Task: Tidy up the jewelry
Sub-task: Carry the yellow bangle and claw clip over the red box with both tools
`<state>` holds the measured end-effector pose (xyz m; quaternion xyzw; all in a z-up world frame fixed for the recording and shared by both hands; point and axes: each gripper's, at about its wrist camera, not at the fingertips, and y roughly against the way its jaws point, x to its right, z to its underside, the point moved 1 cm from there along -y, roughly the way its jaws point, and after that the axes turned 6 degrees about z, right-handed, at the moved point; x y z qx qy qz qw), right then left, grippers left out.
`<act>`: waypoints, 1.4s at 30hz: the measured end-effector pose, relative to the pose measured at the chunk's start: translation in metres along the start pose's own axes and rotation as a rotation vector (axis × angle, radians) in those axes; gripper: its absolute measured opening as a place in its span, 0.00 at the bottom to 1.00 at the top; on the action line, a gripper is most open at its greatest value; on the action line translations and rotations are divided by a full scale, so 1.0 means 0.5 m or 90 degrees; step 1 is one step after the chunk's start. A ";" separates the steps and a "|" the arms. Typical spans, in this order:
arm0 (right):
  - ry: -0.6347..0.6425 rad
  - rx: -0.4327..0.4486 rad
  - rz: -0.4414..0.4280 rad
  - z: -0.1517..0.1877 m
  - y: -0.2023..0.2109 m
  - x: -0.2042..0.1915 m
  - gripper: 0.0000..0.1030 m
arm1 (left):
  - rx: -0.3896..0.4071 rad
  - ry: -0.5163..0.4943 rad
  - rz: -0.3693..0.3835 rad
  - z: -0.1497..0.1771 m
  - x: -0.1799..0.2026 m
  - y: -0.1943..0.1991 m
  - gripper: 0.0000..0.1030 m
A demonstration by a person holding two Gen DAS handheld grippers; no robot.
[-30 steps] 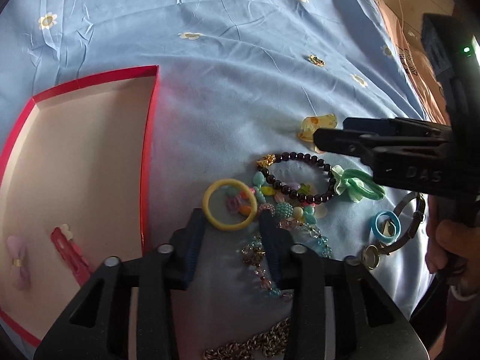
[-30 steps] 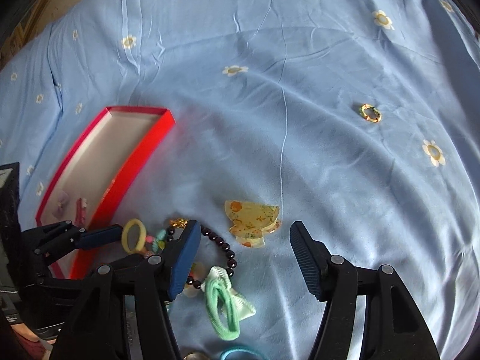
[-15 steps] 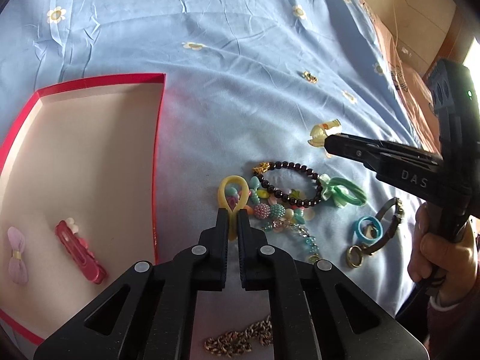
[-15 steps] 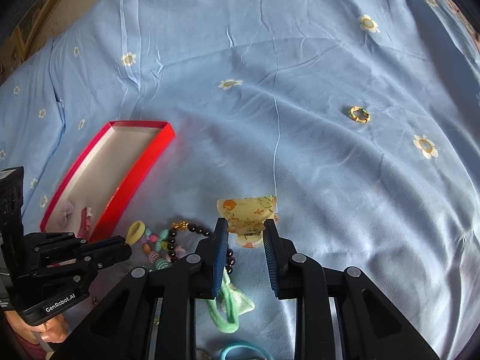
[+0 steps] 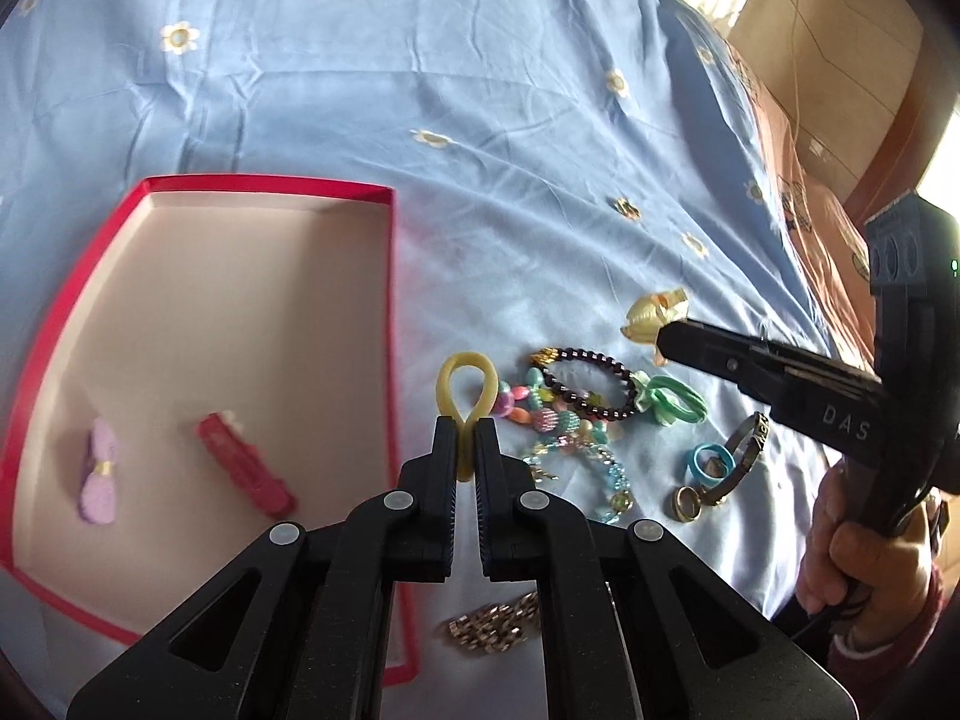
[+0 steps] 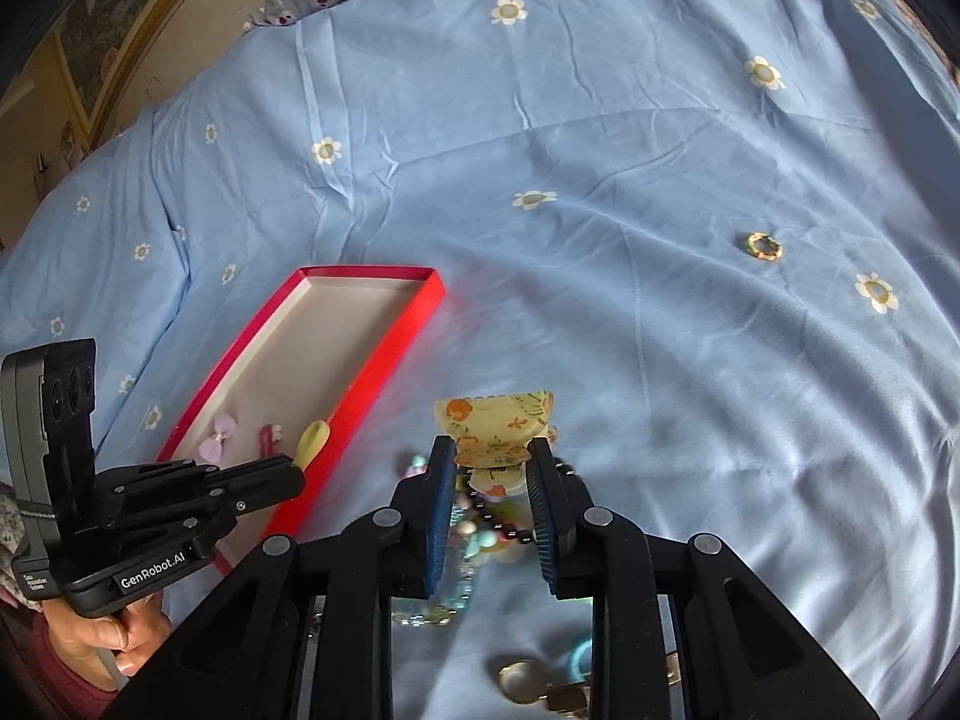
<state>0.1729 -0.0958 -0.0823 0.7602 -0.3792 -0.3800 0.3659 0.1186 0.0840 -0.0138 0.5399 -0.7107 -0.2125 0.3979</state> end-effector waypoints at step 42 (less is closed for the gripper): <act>0.114 -0.051 -0.097 -0.035 -0.190 -0.289 0.23 | 0.015 0.081 -0.131 -0.033 -0.269 0.048 0.04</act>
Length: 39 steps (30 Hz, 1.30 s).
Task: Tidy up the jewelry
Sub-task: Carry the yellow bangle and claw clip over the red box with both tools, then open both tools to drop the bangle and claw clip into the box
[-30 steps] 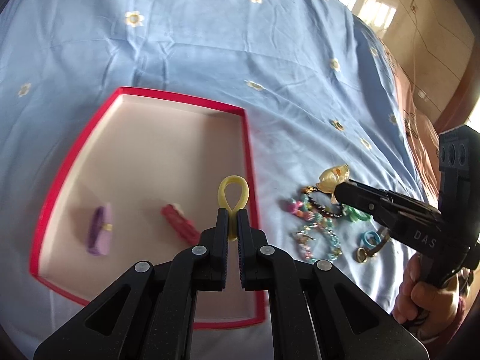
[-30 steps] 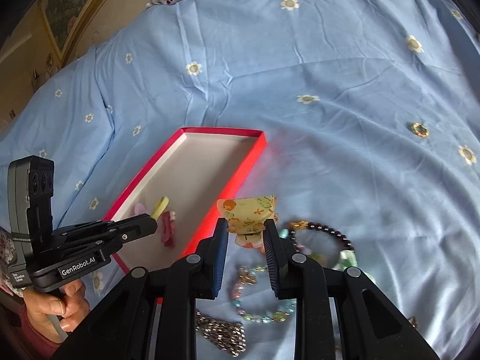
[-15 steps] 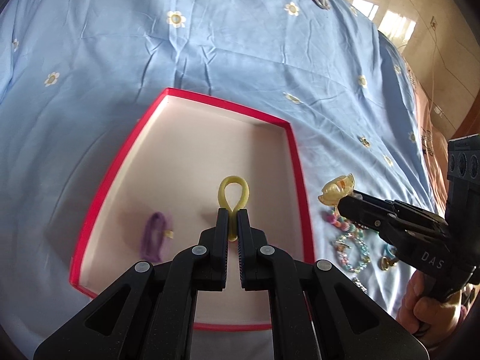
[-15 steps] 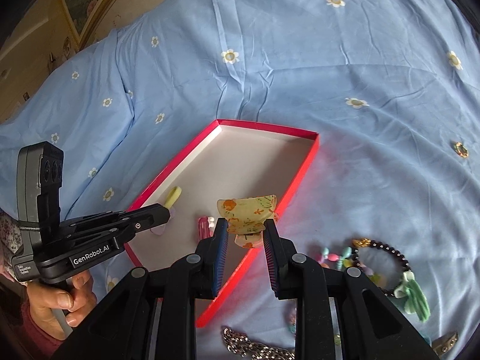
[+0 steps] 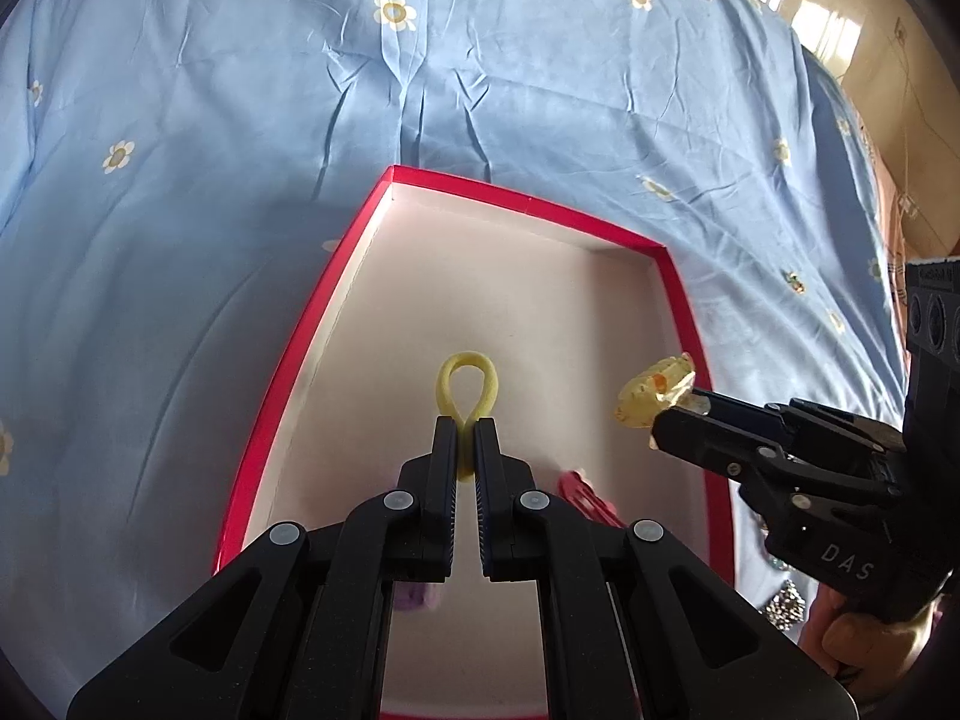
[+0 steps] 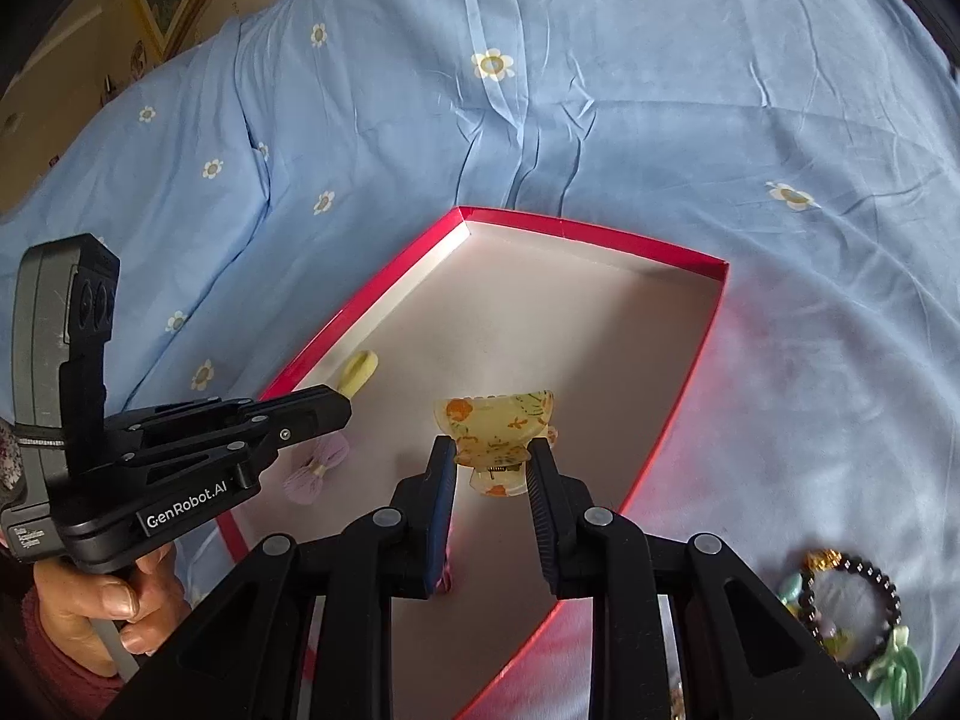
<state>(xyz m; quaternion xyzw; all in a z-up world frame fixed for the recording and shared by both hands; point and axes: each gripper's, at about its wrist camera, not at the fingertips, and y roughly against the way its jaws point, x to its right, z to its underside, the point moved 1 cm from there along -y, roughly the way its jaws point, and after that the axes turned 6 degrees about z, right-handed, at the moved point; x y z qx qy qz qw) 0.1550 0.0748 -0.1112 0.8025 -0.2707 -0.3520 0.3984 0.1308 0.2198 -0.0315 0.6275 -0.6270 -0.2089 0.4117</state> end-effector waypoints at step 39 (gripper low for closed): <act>-0.025 0.025 0.017 0.026 0.079 0.037 0.48 | 0.024 0.074 0.001 0.058 -0.001 0.065 0.44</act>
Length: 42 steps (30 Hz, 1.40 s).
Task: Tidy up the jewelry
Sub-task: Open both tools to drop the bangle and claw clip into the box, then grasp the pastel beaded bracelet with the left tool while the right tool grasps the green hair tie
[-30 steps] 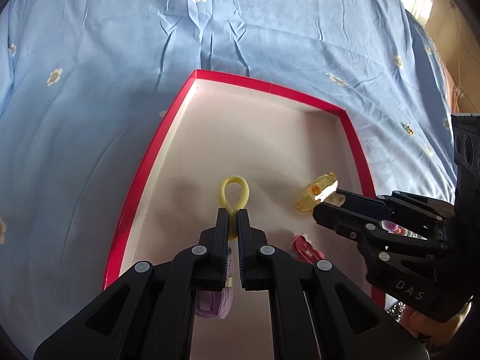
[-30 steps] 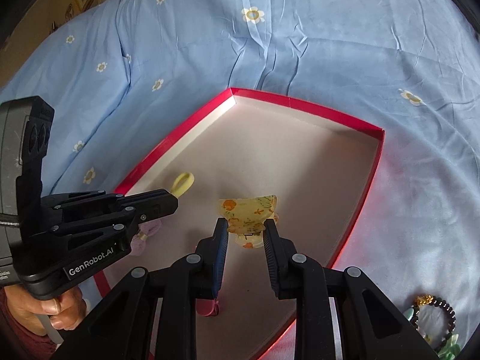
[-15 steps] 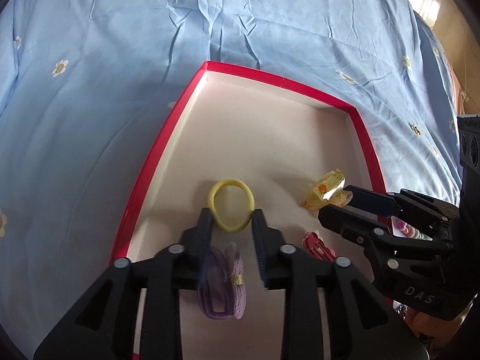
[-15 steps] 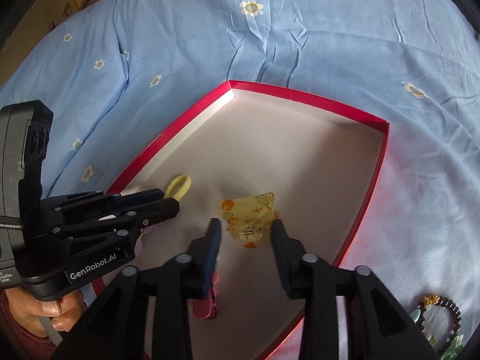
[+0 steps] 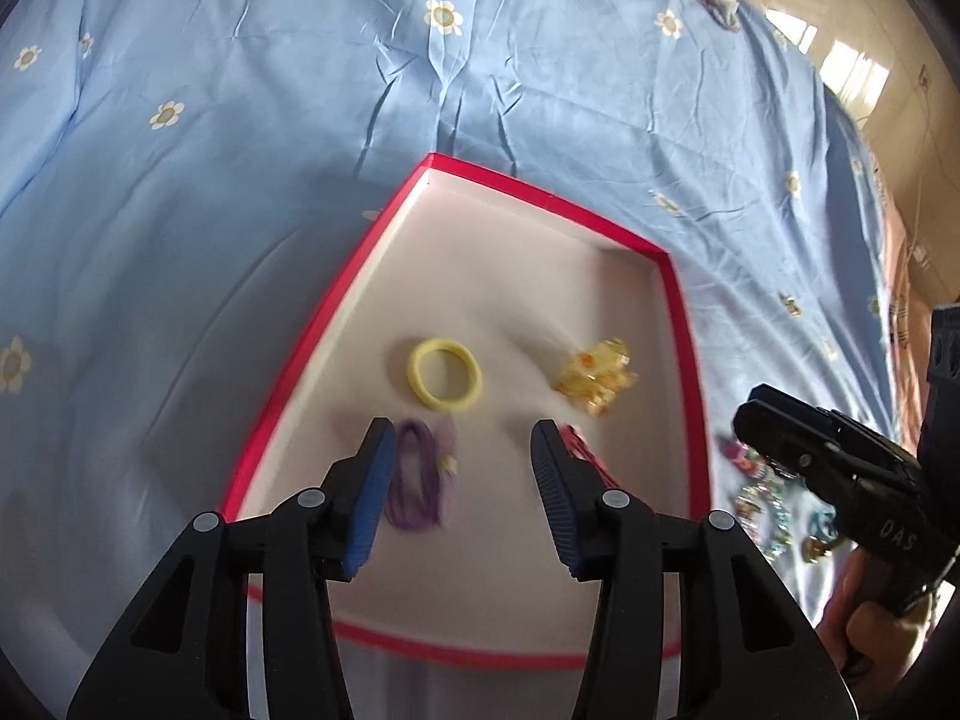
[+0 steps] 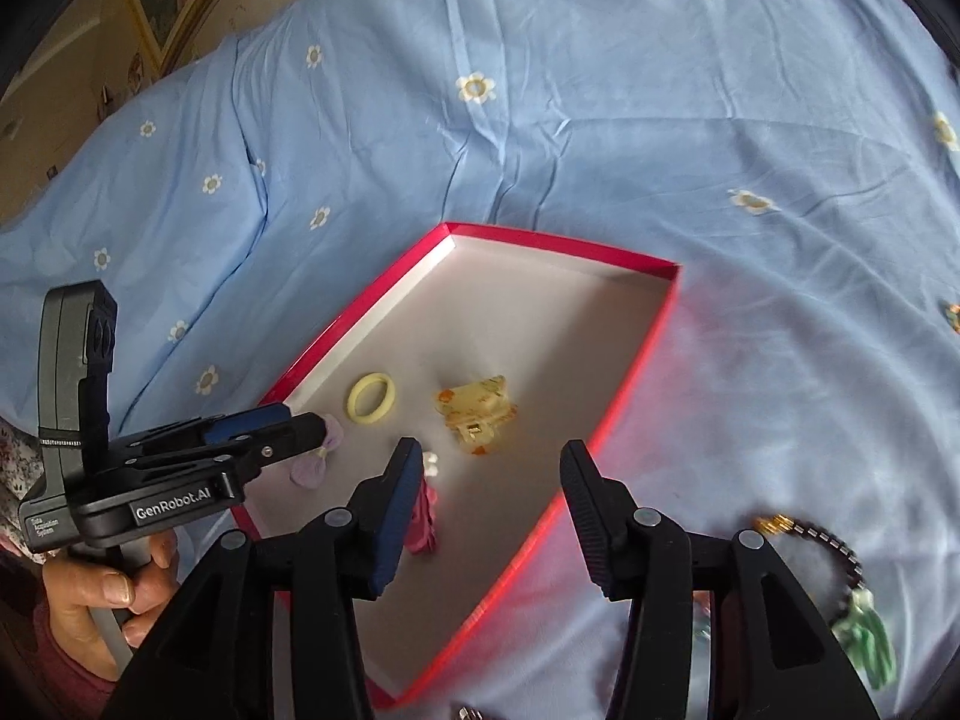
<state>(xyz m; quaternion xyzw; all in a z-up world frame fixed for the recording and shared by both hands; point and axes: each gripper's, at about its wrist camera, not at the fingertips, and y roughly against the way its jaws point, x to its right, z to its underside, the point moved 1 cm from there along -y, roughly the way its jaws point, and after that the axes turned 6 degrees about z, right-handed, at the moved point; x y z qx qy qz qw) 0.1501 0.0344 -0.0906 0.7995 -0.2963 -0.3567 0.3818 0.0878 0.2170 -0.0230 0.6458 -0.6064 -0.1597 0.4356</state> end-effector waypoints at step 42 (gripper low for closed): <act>-0.097 -0.010 0.119 0.135 0.185 0.248 0.54 | -0.106 -0.192 0.109 0.098 0.321 -0.062 0.53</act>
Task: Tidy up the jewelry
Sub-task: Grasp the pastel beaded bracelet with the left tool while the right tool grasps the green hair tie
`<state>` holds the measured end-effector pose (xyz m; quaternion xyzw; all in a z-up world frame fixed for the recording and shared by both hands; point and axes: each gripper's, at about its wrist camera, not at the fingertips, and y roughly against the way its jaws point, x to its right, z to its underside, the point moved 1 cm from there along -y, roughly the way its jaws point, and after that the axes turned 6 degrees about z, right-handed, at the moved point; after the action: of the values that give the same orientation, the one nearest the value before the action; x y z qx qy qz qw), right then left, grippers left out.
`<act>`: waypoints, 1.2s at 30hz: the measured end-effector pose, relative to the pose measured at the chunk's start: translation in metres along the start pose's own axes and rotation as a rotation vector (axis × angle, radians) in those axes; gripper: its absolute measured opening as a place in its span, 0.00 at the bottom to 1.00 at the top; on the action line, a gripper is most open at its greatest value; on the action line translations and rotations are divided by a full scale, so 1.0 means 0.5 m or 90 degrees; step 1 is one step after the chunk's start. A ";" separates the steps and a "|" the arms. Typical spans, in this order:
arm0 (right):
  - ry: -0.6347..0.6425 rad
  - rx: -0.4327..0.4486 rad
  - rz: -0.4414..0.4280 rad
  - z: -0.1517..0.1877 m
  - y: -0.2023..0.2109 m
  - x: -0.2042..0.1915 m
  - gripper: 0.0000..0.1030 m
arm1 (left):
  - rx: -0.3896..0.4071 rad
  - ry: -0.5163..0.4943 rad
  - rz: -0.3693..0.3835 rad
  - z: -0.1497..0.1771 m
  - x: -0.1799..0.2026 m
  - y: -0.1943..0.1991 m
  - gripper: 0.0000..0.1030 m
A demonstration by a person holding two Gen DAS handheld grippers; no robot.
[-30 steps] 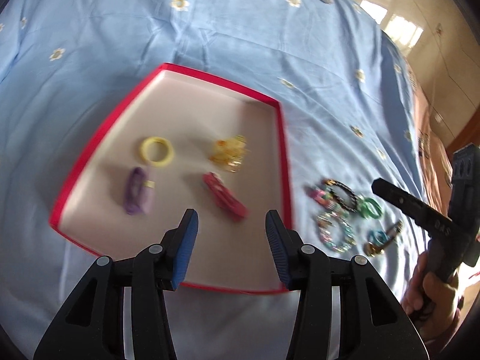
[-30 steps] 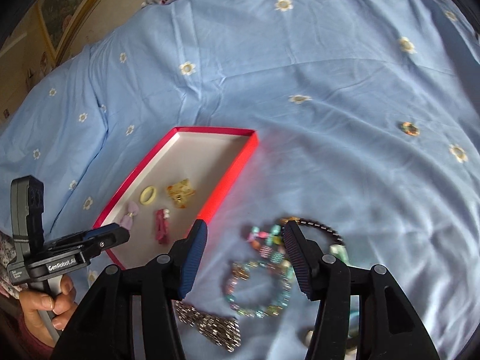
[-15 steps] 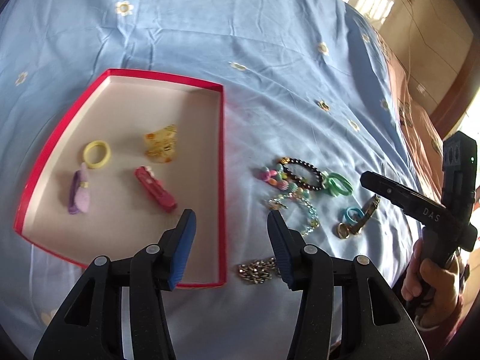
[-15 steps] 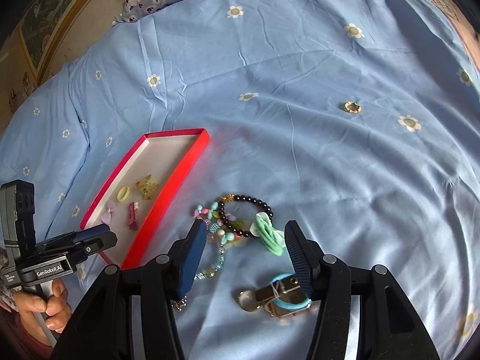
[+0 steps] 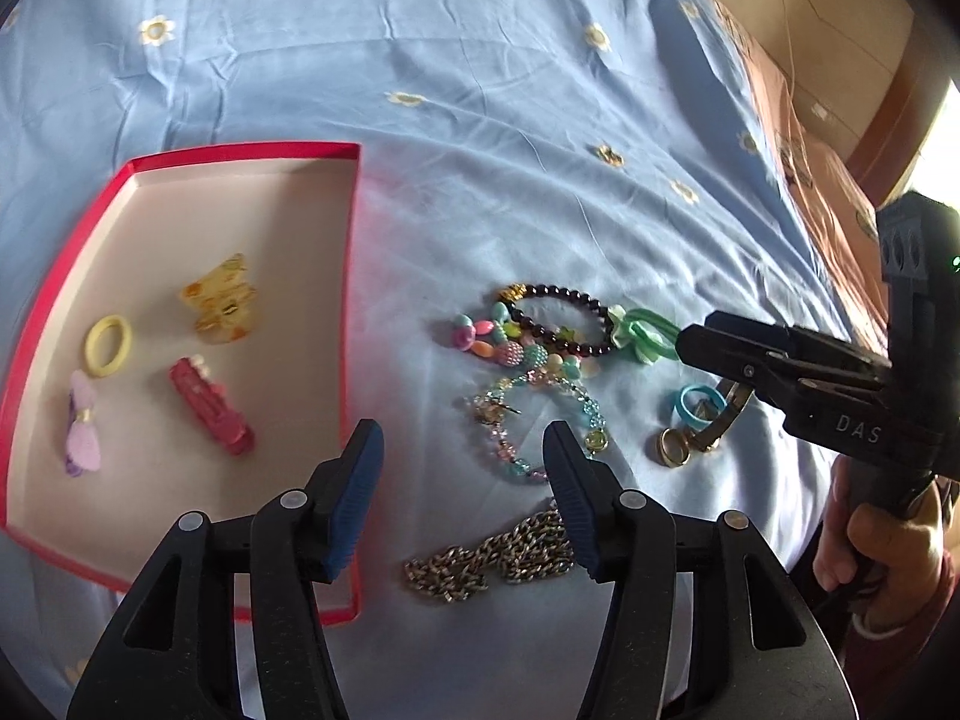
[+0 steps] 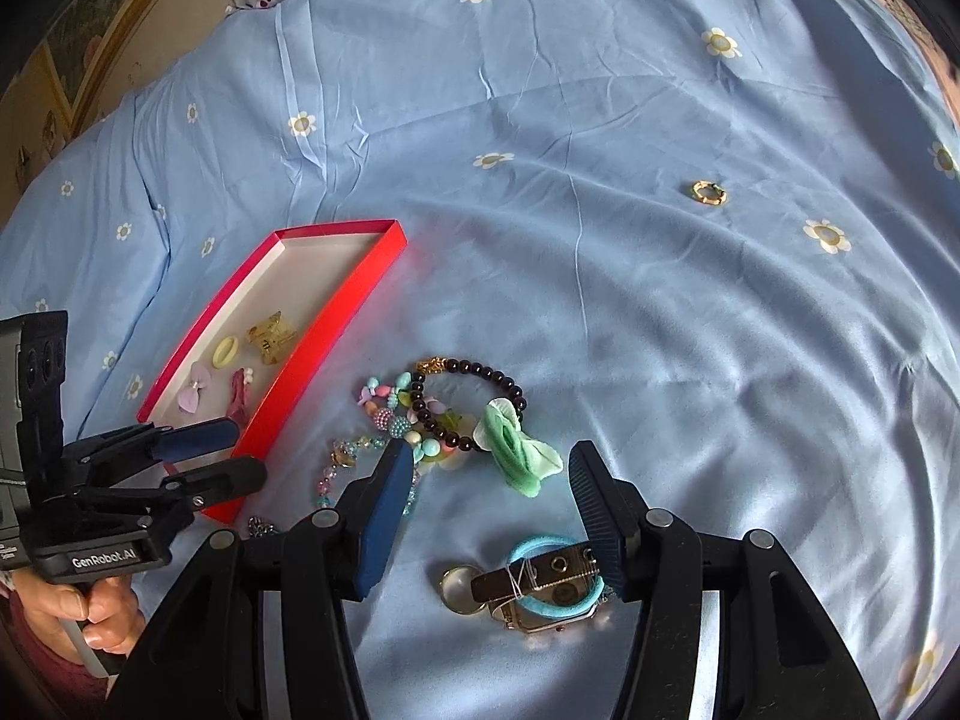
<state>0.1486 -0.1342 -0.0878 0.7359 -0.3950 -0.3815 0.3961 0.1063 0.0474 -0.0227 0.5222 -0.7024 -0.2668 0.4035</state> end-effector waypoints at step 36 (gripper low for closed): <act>0.027 0.018 -0.026 -0.020 0.005 -0.018 0.07 | 0.042 -0.040 0.019 -0.013 0.008 0.004 0.11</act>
<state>0.1530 -0.1243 -0.0796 0.7572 -0.3770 -0.3682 0.3860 0.1102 0.0445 -0.0167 0.5156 -0.7310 -0.2538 0.3679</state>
